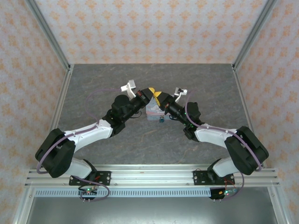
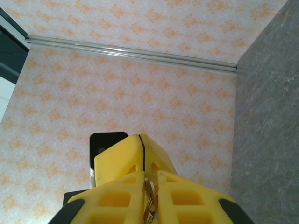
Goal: Unlock a padlock with a key
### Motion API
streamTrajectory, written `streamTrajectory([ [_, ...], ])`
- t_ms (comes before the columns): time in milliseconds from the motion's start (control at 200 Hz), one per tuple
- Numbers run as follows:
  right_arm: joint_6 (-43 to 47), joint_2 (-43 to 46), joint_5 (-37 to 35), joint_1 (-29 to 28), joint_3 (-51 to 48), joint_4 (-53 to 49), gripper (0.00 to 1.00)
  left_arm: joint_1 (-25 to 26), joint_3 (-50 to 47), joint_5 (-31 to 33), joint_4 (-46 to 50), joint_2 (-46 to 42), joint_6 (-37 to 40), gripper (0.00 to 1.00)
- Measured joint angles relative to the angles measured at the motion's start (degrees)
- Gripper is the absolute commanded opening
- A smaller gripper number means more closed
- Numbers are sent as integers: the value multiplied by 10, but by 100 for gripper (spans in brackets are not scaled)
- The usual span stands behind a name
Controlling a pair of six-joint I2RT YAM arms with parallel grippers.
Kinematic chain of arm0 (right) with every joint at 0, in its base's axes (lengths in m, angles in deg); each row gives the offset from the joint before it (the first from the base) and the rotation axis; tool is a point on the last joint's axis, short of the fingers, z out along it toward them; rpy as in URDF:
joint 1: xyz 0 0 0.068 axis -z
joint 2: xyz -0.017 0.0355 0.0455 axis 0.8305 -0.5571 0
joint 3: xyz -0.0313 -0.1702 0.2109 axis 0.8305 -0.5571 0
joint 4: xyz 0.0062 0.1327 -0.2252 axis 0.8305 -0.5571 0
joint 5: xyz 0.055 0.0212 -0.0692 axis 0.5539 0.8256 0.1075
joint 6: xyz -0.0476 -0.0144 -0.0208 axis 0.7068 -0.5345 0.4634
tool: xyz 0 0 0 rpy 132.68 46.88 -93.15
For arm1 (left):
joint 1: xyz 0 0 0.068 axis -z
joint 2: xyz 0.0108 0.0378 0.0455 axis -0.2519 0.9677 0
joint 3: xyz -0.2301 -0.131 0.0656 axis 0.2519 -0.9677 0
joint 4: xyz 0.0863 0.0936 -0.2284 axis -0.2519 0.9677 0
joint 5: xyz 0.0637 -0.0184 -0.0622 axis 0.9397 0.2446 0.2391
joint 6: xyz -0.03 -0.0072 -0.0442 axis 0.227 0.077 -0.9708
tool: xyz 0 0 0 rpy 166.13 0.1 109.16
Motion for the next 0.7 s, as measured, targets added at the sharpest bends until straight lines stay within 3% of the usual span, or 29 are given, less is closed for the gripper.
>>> streamTrajectory([
  [135, -1, 0, 1, 2, -5, 3, 0, 0, 0, 0, 0, 1, 0, 0],
  [500, 0, 4, 11, 10, -26, 17, 0, 0, 0, -13, 10, 4, 0, 0],
  [591, 2, 13, 13, 13, -34, 13, 0, 4, 6, -14, 27, 4, 1, 24],
  [641, 4, 26, 13, 17, -44, 5, 0, 3, 9, -10, 41, 0, -1, 47],
  [696, 8, 45, 13, 23, -57, -6, 0, 2, 12, -2, 66, -12, 2, 65],
])
